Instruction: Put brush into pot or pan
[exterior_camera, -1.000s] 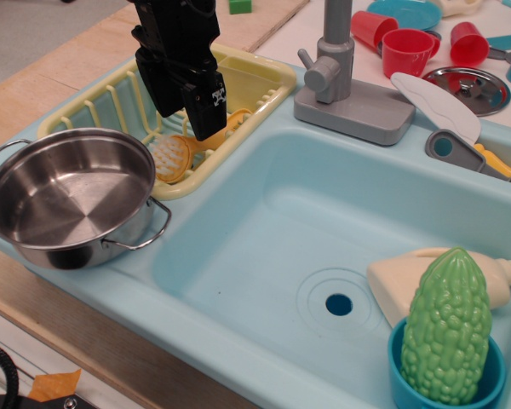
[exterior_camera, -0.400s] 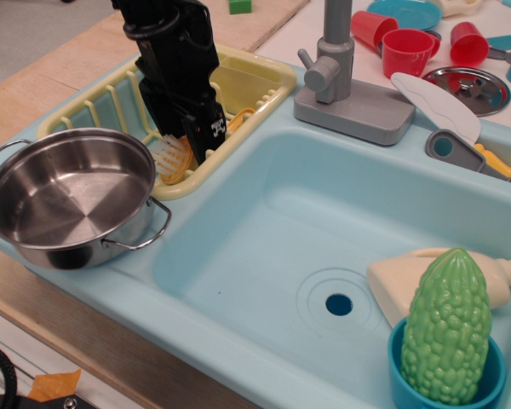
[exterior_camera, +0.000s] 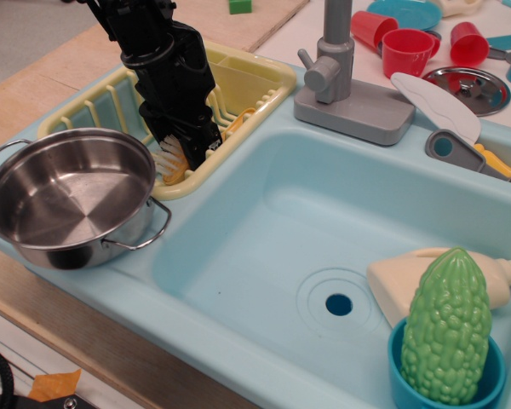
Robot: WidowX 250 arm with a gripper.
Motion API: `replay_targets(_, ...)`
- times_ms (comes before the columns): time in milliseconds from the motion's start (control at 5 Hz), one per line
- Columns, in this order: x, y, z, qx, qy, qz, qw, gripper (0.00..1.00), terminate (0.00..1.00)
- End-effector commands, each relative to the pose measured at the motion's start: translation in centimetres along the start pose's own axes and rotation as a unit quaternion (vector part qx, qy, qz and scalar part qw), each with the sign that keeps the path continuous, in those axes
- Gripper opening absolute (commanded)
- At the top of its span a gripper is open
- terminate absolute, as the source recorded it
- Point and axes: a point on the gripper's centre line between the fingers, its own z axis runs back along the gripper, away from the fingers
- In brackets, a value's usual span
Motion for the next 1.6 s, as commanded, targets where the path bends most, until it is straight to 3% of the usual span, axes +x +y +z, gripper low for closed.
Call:
replay_targets(0, 0.4, 0.3, 1.2, 0.027, 0.000, 0.005, 0.9996, 0.00, 0.00)
replay_targets(400, 1.7, -0.3, 6.6, 0.097, 0.021, 0.011, 0.9950, 0.00, 0.00)
replay_targets(1000, 0.0, -2.0, 11.5, 0.173, 0.011, 0.061, 0.9829, 0.00, 0.00)
replay_targets(1200, -1.3, -3.4, 12.8, 0.175, 0.032, 0.098, 0.9791, 0.00, 0.00)
replay_targets(1400, -3.1, -4.8, 12.6, 0.168, 0.044, 0.146, 0.9739, 0.00, 0.00)
